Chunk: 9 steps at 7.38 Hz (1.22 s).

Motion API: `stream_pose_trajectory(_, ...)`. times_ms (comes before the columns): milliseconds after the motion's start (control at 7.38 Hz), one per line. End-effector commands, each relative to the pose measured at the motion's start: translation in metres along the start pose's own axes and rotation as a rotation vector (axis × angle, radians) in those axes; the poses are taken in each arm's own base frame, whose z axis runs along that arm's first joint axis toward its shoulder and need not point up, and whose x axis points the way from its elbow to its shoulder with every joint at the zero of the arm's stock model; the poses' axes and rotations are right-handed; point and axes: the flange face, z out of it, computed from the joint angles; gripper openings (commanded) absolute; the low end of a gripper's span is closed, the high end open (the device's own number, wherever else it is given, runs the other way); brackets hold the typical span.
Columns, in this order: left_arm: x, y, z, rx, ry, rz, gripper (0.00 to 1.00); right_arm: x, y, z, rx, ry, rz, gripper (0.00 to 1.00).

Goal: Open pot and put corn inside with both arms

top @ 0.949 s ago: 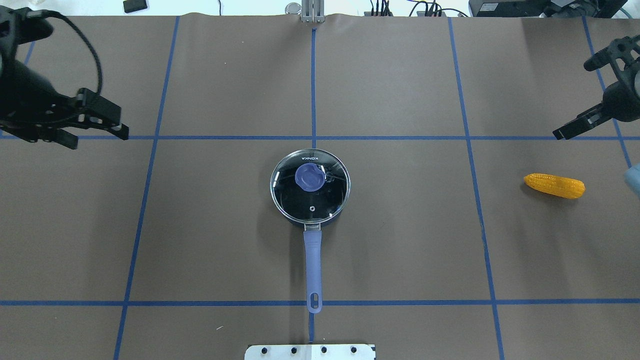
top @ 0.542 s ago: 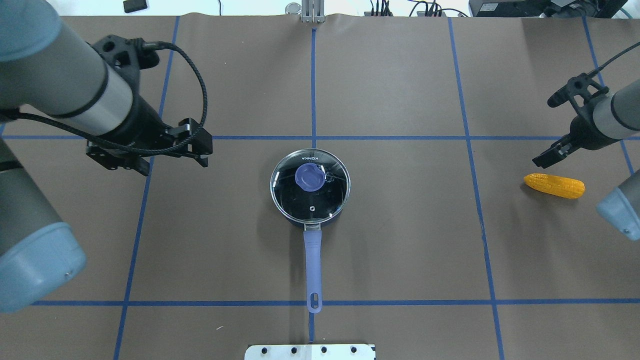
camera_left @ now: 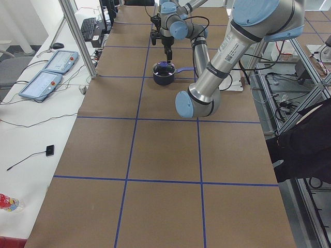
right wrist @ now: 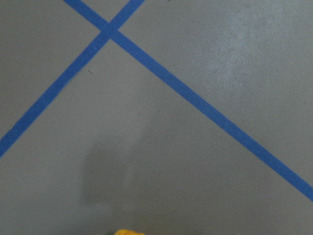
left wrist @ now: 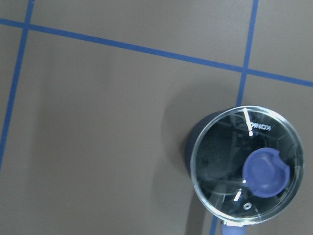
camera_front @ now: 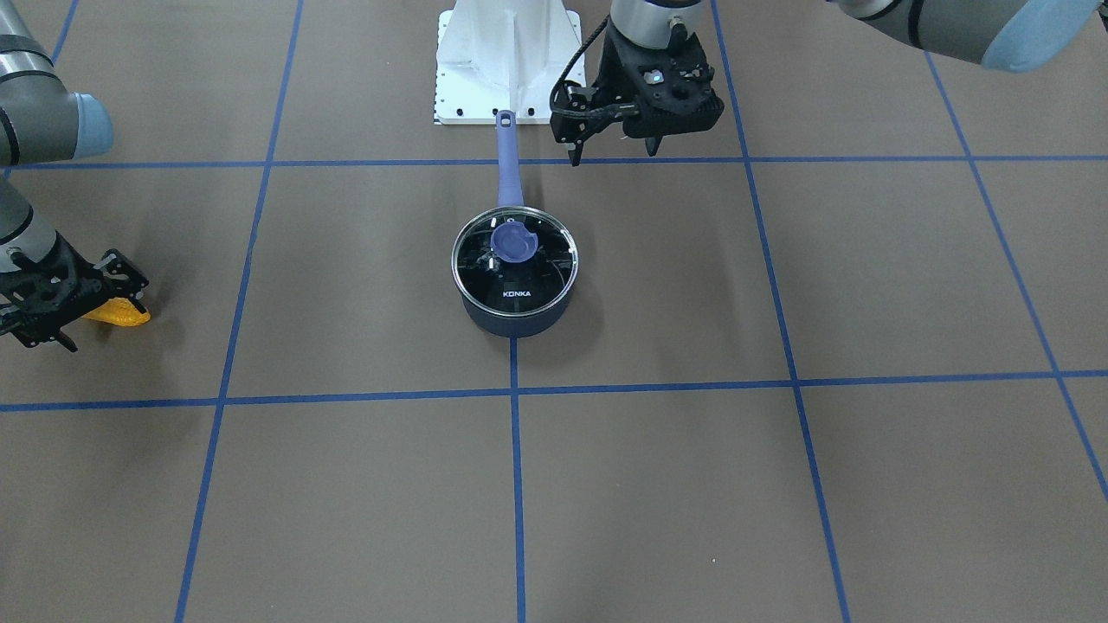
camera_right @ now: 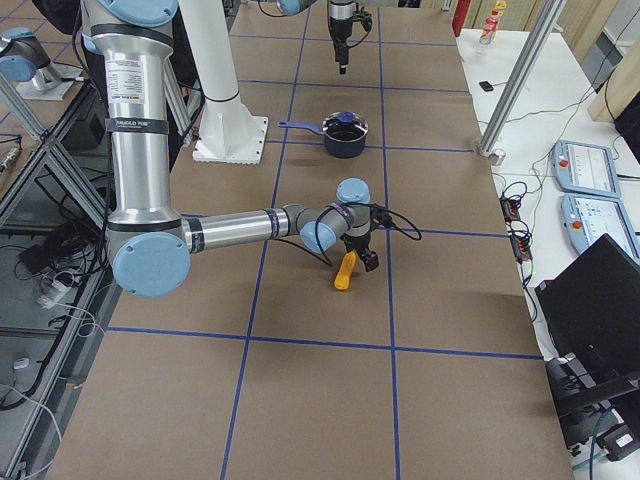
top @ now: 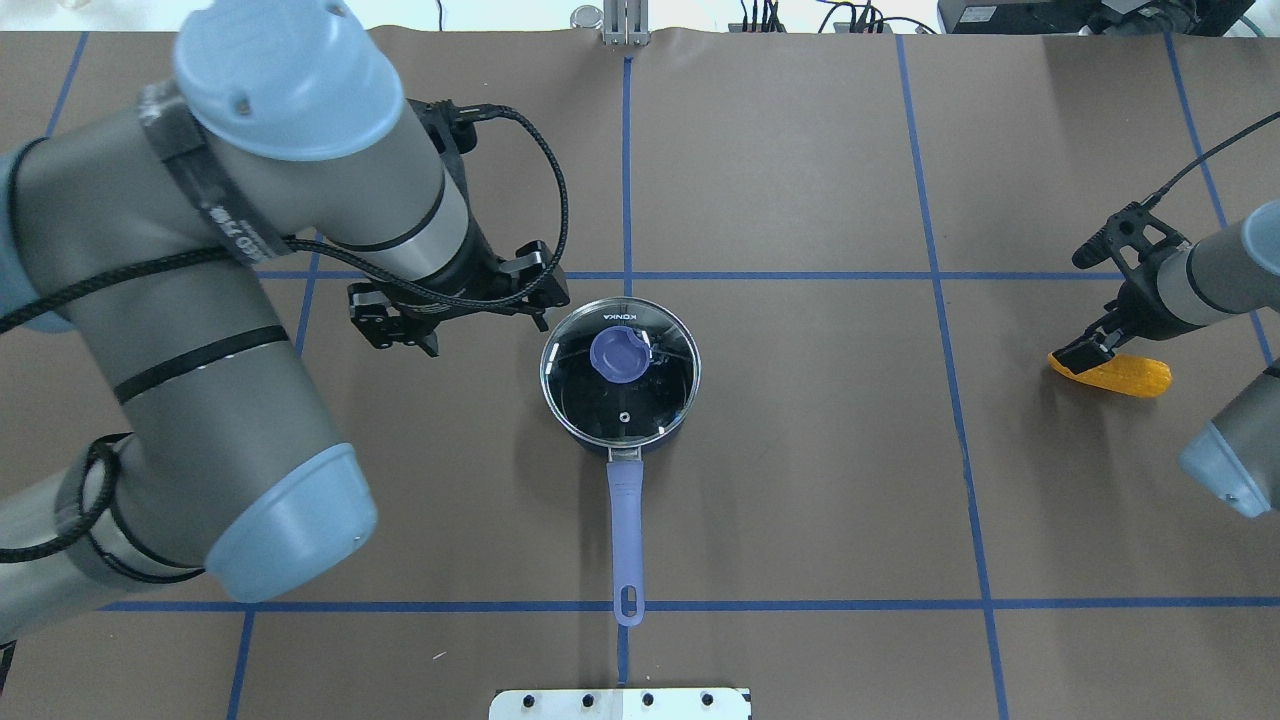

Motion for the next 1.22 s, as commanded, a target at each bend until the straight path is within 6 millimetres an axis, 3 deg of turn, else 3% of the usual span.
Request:
stream_pose_trajectory(0, 0.044, 0.004, 0.019, 0.004, -0.007, -0.038, 0.98, 0.002, 0.009, 0.001, 0.0, -0.004, -0.013, 1.0)
stream_pose_trajectory(271, 0.066, -0.012, 0.045, 0.008, -0.017, -0.048, 0.98, 0.001, 0.019, -0.002, -0.004, -0.009, -0.012, 1.0)
stream_pose_trajectory(678, 0.07, -0.015, 0.05, 0.013, -0.016, -0.047, 0.98, -0.004, 0.031, -0.013, -0.002, -0.02, -0.013, 1.0)
stream_pose_trajectory(1085, 0.076, -0.018, 0.054, 0.012, -0.024, -0.051, 0.98, -0.022, 0.041, 0.009, -0.043, -0.002, -0.052, 1.0)
